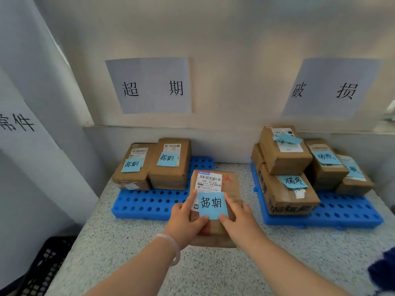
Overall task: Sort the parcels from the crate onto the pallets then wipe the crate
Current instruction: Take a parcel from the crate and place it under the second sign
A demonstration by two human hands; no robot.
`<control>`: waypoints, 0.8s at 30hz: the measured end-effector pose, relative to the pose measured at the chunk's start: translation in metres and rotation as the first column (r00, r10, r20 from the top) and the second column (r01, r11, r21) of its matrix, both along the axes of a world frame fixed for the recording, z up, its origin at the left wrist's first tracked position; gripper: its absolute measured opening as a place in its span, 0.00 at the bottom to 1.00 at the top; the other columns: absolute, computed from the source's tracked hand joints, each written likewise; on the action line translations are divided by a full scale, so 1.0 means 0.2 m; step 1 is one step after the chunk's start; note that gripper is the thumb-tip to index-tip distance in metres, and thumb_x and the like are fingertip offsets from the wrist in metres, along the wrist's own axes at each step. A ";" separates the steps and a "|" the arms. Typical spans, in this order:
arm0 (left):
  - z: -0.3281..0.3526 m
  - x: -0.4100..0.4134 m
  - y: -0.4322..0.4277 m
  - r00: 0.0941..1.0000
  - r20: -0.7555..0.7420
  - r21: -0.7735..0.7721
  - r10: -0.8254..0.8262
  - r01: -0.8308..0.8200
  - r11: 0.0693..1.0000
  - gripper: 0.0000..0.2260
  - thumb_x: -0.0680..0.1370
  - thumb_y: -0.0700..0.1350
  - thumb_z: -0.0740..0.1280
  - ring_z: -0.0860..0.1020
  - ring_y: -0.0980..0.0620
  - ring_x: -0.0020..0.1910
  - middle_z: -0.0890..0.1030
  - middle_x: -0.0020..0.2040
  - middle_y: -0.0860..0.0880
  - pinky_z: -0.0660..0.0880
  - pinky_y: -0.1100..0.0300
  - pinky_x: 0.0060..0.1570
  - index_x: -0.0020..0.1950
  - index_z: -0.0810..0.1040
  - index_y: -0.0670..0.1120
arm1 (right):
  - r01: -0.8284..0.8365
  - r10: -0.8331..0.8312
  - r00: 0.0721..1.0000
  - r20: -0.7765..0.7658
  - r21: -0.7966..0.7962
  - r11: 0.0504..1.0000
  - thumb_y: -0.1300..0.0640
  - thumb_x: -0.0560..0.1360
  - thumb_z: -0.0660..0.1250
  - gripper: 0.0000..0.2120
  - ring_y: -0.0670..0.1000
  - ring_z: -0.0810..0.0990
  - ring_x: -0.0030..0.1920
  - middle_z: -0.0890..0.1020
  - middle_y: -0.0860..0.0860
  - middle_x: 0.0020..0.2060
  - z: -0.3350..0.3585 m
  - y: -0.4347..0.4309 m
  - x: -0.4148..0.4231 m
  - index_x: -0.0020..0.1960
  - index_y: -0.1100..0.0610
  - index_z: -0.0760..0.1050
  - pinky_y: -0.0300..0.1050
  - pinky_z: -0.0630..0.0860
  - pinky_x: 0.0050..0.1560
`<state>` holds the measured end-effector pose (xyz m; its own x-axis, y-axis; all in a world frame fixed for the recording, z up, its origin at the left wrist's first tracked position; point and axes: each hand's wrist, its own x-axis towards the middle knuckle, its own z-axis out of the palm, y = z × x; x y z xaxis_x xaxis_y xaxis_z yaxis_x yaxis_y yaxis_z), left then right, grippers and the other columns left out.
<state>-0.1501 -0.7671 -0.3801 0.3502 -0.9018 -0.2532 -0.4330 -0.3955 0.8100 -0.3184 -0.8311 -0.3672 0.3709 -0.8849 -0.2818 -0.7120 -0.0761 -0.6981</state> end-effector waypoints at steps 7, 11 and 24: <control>-0.15 0.23 -0.14 0.997 0.008 0.064 -0.080 0.079 0.995 0.30 0.79 0.52 0.69 0.70 0.61 0.52 0.65 0.61 0.53 0.69 0.66 0.59 0.78 0.59 0.59 | 0.038 -0.035 0.999 -0.029 0.108 0.993 0.49 0.81 0.61 0.30 0.51 0.57 0.76 0.47 0.46 0.79 -0.13 -0.10 0.22 0.78 0.38 0.52 0.46 0.64 0.70; -0.23 0.32 -0.20 0.989 -0.031 0.091 -0.148 0.150 0.984 0.35 0.78 0.48 0.71 0.68 0.68 0.52 0.63 0.65 0.53 0.64 0.80 0.50 0.79 0.56 0.57 | 0.042 -0.037 0.998 -0.041 0.122 0.992 0.50 0.82 0.61 0.31 0.51 0.54 0.77 0.43 0.45 0.79 -0.20 -0.15 0.30 0.78 0.36 0.49 0.42 0.68 0.64; -0.32 0.45 -0.34 0.967 0.059 0.062 -0.247 0.243 0.968 0.44 0.74 0.56 0.73 0.61 0.58 0.71 0.53 0.78 0.53 0.62 0.65 0.69 0.80 0.48 0.60 | 0.025 -0.016 0.991 -0.134 0.068 0.997 0.43 0.81 0.58 0.33 0.53 0.46 0.79 0.36 0.43 0.78 -0.28 -0.28 0.38 0.77 0.33 0.42 0.54 0.57 0.75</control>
